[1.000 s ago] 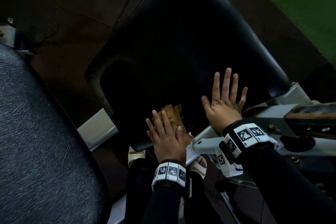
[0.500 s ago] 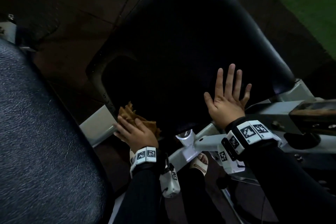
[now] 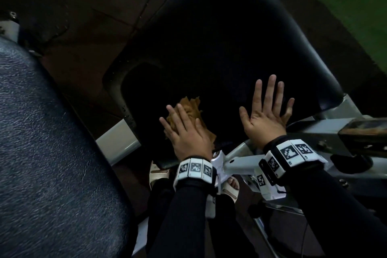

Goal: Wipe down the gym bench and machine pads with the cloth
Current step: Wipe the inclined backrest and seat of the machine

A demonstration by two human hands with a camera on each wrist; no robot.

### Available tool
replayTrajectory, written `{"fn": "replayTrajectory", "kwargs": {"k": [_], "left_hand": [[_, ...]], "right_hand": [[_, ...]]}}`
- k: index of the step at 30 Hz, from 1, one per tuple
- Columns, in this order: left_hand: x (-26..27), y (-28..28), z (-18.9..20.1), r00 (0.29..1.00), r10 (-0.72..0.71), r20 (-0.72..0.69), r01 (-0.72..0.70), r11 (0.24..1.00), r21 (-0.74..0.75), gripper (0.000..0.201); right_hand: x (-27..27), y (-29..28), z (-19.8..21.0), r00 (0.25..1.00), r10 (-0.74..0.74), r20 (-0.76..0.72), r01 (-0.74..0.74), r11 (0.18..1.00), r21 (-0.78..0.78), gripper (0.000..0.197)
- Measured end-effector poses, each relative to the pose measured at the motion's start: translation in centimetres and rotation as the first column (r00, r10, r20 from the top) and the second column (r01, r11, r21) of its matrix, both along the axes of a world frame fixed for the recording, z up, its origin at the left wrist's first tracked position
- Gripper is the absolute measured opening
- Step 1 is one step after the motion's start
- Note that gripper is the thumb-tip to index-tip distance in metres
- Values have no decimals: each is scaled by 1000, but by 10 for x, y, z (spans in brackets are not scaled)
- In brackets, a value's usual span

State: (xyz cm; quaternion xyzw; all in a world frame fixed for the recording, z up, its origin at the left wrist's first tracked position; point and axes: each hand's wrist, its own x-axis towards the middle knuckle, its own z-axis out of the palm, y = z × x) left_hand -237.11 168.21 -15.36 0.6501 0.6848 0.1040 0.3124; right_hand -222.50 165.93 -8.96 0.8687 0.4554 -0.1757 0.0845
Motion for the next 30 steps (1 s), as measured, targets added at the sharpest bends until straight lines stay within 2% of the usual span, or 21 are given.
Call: {"fn": "replayTrajectory", "kwargs": {"k": [2,4,8,11,15,19,21,23,24,27,30], "left_hand": [[-14,11,-6,997,73,-12,-74,997,-25,60],[-31,14,-15,976,218,-4,-218,974,-59,59],[-51,-1,-19,882,471,13,-467,877,-115,56],[-50,-15,-17,850,526,35,-511,839,-190,59],[-46,0,-18,809,588,-8,-576,788,-217,58],[-58,47,-25,660,748,-72,-736,624,-264,55],[-64,69,-28,631,771,-87,-753,581,-307,55],[-64,85,-29,642,760,-100,-750,595,-291,55],[-61,90,-28,669,735,-106,-732,628,-265,56],[-48,103,-19,810,575,-119,-587,795,-156,58],[-27,106,-13,937,336,-98,-343,936,-74,59]], "right_hand": [[-1,1,1,1000,-8,0,8,1000,-4,74],[-1,1,2,1000,-18,-6,18,1000,-4,75],[-4,1,9,997,-42,-65,47,997,69,80],[-11,7,16,996,-47,-73,57,988,145,84],[-12,37,14,998,-2,-66,9,994,106,84],[-11,64,6,990,-3,-141,7,1000,27,91],[-12,67,3,989,-1,-146,3,1000,13,92],[-14,69,2,988,0,-157,1,1000,3,93],[-14,70,3,987,-2,-159,1,1000,-6,93],[-11,73,3,986,-24,-167,18,999,-41,94],[-11,74,3,983,-34,-179,22,997,-68,93]]}}
